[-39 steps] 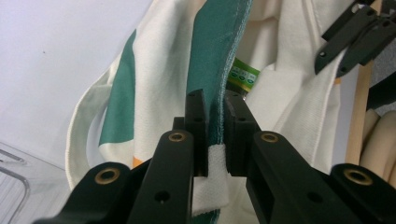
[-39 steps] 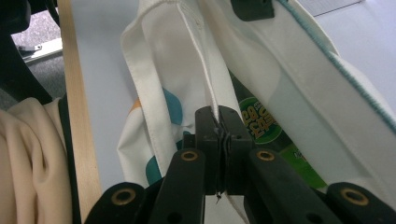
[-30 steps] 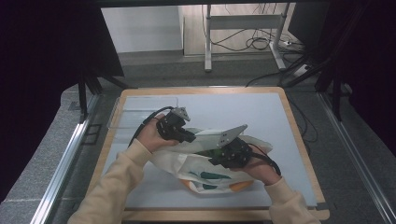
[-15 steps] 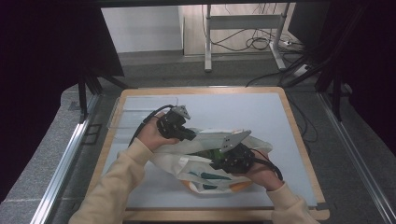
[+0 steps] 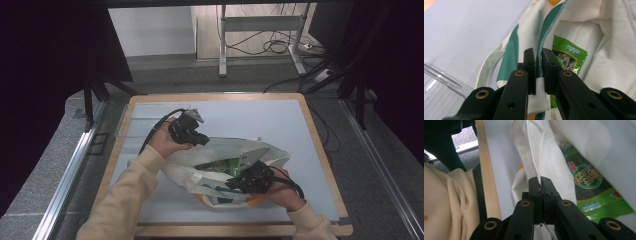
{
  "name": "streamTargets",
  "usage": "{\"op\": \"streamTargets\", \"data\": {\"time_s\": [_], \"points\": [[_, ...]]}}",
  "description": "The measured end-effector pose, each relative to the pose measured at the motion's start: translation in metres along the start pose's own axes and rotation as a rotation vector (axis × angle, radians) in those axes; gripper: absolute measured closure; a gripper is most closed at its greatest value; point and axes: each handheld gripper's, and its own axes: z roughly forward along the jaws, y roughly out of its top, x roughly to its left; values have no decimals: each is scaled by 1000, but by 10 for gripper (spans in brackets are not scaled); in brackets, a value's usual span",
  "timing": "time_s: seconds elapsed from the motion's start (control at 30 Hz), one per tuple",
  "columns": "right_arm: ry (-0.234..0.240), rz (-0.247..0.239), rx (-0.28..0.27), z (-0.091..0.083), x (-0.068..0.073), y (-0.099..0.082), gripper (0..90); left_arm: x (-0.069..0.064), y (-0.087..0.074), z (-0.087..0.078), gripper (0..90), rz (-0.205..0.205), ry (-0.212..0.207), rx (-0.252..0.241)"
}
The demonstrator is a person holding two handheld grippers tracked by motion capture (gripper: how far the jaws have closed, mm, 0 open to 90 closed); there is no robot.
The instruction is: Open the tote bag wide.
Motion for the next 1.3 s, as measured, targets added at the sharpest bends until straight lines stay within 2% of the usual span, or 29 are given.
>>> {"op": "streamTargets", "data": {"time_s": [0.23, 0.57, 0.93, 1.17, 1.3], "points": [[14, -10, 12, 1, 10, -6, 871, 6, -2, 2, 835, -22, 16, -10], [52, 18, 17, 5, 13, -15, 871, 14, -2, 5, 837, -54, 48, -38], [93, 9, 25, 6, 22, -18, 871, 26, 4, 8, 840, -71, 115, -63], [122, 25, 39, 12, 23, -23, 871, 34, 3, 14, 841, -87, 151, -74], [131, 24, 55, 18, 24, -25, 870, 36, 3, 17, 840, -105, 148, -77]]}}
